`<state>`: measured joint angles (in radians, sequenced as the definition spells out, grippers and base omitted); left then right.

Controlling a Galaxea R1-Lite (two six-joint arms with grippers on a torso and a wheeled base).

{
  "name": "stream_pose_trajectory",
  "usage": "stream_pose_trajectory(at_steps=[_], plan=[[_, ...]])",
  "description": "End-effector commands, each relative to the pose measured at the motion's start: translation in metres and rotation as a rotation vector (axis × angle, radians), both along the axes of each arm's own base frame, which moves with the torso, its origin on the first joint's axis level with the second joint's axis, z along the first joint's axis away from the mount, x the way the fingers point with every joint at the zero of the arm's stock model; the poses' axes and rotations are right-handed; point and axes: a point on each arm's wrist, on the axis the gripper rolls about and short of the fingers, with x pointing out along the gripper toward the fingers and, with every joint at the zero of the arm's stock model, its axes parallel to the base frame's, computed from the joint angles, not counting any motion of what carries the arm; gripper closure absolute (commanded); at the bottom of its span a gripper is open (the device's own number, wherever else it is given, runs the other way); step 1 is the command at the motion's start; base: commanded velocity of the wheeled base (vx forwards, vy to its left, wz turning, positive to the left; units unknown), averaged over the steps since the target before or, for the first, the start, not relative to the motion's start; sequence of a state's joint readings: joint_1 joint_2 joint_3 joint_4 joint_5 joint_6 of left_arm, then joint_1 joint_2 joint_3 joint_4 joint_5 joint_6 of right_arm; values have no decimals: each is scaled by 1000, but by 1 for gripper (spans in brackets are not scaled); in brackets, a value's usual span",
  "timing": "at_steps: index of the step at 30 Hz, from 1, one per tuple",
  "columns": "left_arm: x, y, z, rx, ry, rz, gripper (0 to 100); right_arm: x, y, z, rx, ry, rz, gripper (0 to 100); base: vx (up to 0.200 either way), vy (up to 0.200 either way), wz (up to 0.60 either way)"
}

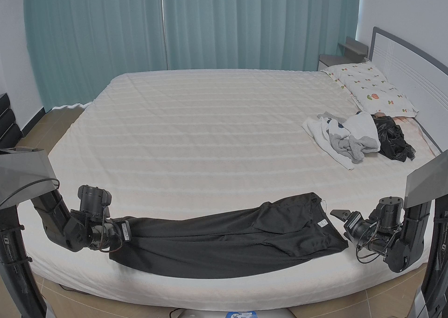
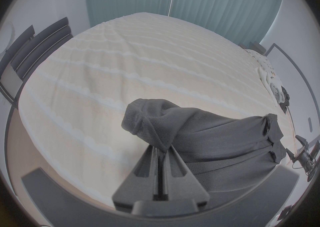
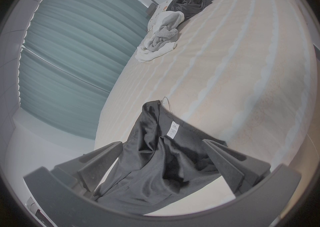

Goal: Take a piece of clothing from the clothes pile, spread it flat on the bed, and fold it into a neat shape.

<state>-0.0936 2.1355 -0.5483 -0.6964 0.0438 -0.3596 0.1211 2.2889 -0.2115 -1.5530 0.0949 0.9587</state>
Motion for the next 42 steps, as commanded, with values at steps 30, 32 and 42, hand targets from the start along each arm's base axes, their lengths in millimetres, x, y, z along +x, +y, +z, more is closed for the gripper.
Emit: stream_pose_trajectory(at_steps=[30, 32, 42], plan=[[1, 8, 11, -5, -41, 26, 100, -3, 0, -1, -2, 9, 1, 0, -40, 0, 0], [6, 7, 14, -7, -59, 27, 100, -3, 0, -1, -3, 9, -1, 0, 0, 0, 0], [6, -23, 32, -45, -115, -28, 100, -3, 0, 0, -2, 6, 1, 0, 0, 0, 0]])
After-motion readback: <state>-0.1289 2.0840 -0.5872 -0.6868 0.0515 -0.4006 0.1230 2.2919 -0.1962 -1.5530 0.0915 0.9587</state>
